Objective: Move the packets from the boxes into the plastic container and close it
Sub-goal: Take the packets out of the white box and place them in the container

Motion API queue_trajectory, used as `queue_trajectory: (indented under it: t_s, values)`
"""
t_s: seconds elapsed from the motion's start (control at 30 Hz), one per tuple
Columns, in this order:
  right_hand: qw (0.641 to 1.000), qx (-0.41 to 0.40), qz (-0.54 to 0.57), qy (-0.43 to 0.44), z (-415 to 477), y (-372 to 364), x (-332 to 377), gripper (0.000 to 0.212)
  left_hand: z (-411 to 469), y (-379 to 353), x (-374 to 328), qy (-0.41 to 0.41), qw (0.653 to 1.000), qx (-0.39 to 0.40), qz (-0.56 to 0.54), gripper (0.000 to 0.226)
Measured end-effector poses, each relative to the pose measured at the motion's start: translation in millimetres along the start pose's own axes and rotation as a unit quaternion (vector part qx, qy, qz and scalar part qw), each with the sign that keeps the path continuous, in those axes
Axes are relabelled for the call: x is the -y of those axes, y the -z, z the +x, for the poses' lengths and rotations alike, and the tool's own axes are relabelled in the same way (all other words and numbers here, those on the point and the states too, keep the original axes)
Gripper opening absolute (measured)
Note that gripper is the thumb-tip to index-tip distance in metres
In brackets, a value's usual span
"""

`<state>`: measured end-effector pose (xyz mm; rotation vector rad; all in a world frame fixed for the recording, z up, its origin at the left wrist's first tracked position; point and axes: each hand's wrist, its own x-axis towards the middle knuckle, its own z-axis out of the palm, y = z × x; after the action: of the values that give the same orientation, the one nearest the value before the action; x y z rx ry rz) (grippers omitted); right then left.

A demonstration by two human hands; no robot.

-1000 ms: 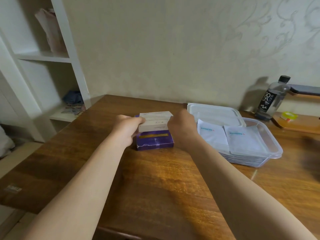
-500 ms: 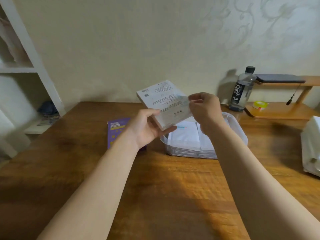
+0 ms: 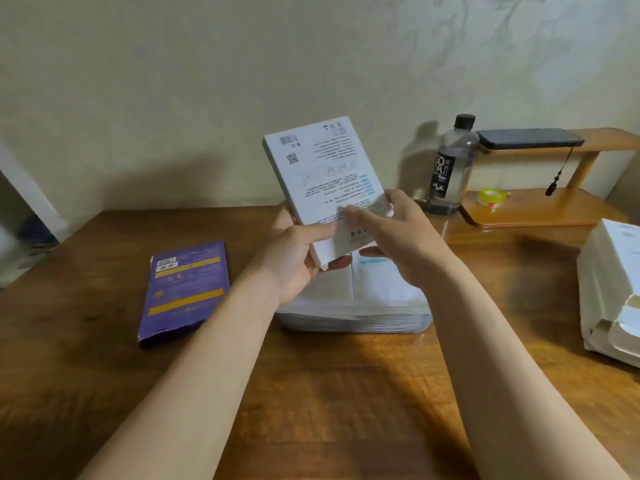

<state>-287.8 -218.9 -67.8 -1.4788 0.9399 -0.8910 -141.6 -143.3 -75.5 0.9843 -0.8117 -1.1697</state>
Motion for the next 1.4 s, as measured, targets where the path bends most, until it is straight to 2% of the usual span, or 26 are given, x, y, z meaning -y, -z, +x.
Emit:
queue_trajectory:
  t_s: [0.17,0.37,0.53,0.67,0.73,0.8,0.9,1.17,1.33,1.4]
  values:
    - [0.999,0.043,0.031,0.009,16,4,-1,0.038,10,6,-1,-0.02,0.999,0.025,0.003,0.062]
    - [0.999,0.019,0.005,-0.03,30,-4,-6,0.033,14,8,0,-0.04,0.998,0.028,0.032,0.059]
    - [0.998,0.021,0.029,-0.042,32,-8,-2,0.03,13,13,-2,-0.064,0.995,0.046,0.06,0.061]
    - [0.999,0.027,0.018,-0.043,28,-14,1,0.048,12,17,-3,-0.064,0.995,0.035,0.061,0.062]
    - [0.998,0.029,0.02,-0.047,28,-14,1,0.038,11,18,-3,-0.063,0.995,0.036,0.063,0.062]
    - [0.998,0.028,0.023,-0.049,28,-13,1,0.019,11,18,-2,-0.064,0.995,0.037,0.062,0.062]
    - [0.998,0.029,0.033,-0.05,27,-11,2,0.011,11,17,-1,-0.06,0.996,0.039,0.056,0.063]
    - [0.997,0.06,0.04,-0.03,26,-7,-3,0.036,11,18,0,-0.061,0.996,0.038,0.053,0.06]
    - [0.994,0.094,0.046,-0.04,26,-1,-1,0.024,11,19,1,-0.056,0.997,0.029,0.048,0.061]
    - [0.994,0.086,0.046,-0.047,27,0,0,0.028,11,19,1,-0.062,0.997,0.03,0.046,0.06]
